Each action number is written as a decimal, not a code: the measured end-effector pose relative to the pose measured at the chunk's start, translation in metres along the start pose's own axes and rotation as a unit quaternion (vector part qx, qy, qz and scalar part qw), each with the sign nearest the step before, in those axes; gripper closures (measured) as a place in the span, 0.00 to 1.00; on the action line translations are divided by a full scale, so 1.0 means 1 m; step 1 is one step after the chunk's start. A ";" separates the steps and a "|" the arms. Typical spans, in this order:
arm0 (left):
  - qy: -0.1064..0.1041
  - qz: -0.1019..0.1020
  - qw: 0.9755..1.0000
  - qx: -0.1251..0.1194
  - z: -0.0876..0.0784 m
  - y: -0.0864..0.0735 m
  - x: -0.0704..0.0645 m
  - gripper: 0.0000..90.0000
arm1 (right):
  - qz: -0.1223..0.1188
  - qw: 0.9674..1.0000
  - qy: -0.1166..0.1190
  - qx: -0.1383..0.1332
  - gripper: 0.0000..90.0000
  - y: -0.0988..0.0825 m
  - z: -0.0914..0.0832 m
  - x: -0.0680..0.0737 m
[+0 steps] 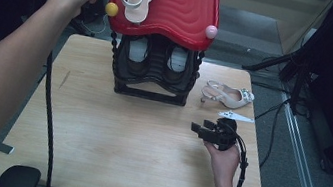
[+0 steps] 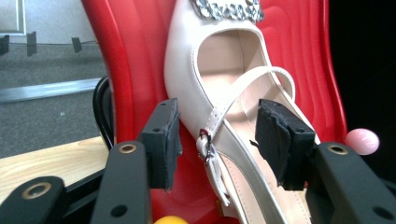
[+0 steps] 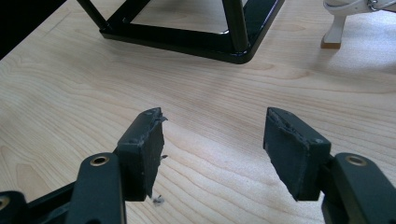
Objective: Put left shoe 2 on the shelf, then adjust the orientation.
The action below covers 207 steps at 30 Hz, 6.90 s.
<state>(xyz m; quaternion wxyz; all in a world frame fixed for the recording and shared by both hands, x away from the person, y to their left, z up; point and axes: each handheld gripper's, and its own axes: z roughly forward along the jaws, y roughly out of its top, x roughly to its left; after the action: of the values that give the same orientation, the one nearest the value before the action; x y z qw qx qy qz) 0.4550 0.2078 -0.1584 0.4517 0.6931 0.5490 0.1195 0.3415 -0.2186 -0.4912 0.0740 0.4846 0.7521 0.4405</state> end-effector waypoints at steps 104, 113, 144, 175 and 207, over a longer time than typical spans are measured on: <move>0.034 -0.042 0.993 0.100 0.092 -0.280 0.130 0.56 | -0.015 1.000 -0.016 0.009 0.54 0.011 0.016 -0.010; 0.021 -0.037 0.994 0.105 0.099 -0.298 0.124 0.55 | -0.004 1.000 -0.028 0.009 0.61 0.012 0.014 -0.018; 0.001 -0.017 0.994 0.109 0.097 -0.308 0.129 0.54 | 0.033 0.995 -0.097 0.018 1.00 0.035 0.015 -0.064; -0.017 0.000 0.993 0.118 0.111 -0.308 0.124 0.54 | 0.084 0.986 -0.139 -0.026 1.00 0.106 0.018 -0.082; -0.015 0.004 0.992 0.129 0.114 -0.310 0.125 0.54 | 0.079 0.983 -0.152 0.063 1.00 0.097 0.036 -0.092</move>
<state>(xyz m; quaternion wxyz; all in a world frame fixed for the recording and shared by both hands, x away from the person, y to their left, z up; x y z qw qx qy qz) 0.3744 0.2565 -0.4988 0.3664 0.7496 0.5498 0.0390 0.4732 -0.2568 -0.4710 0.1218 0.6079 0.7175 0.3175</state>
